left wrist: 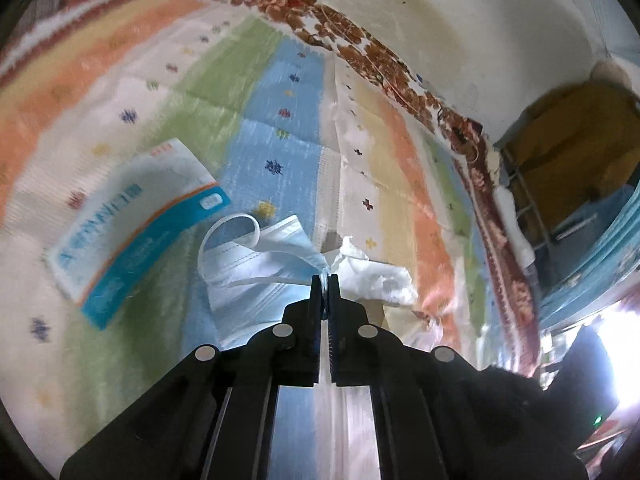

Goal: Collect trash
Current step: 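Lift and carry the mask and clear bag in both tools over the bin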

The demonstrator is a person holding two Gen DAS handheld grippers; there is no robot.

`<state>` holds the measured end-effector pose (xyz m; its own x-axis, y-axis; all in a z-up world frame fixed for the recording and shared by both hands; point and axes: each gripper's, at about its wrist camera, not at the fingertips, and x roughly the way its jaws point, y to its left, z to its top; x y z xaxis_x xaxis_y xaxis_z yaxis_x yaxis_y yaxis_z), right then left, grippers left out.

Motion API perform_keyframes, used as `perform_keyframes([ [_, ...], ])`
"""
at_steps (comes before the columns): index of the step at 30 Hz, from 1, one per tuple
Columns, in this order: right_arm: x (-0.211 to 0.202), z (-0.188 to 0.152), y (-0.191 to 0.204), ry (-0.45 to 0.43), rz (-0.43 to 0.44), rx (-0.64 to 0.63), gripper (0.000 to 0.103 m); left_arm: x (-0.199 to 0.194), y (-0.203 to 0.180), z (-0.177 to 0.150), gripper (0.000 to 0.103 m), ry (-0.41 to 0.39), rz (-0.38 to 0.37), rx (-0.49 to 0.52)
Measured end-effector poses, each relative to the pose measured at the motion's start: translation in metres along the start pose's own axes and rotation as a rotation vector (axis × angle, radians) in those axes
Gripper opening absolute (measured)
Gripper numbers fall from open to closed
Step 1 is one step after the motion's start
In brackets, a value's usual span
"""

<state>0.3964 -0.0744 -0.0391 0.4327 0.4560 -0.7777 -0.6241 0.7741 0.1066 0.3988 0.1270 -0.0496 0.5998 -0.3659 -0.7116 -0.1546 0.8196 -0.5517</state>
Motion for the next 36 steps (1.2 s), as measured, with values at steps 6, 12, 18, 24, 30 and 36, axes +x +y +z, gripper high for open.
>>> perform_keyframes([
  [6,-0.035,-0.012,0.007,-0.026,-0.031,0.046,0.004,-0.026,-0.020,-0.012,0.002,-0.004,0.053,0.053],
  [12,-0.053,-0.028,0.013,-0.037,-0.044,0.067,0.004,-0.045,-0.025,-0.041,0.002,-0.005,0.124,0.106],
  [18,-0.074,-0.049,0.028,-0.031,-0.046,0.076,0.004,-0.068,-0.031,-0.062,0.002,0.004,0.161,0.137],
  [24,-0.103,-0.060,0.040,-0.061,-0.067,0.050,0.004,-0.094,-0.044,-0.073,0.002,-0.013,0.173,0.183],
  [30,-0.129,-0.070,0.032,-0.091,-0.060,0.085,0.004,-0.103,-0.064,-0.097,0.002,0.006,0.165,0.222],
  [36,-0.152,-0.079,0.035,-0.116,-0.063,0.096,0.004,-0.122,-0.091,-0.119,0.002,-0.018,0.151,0.291],
])
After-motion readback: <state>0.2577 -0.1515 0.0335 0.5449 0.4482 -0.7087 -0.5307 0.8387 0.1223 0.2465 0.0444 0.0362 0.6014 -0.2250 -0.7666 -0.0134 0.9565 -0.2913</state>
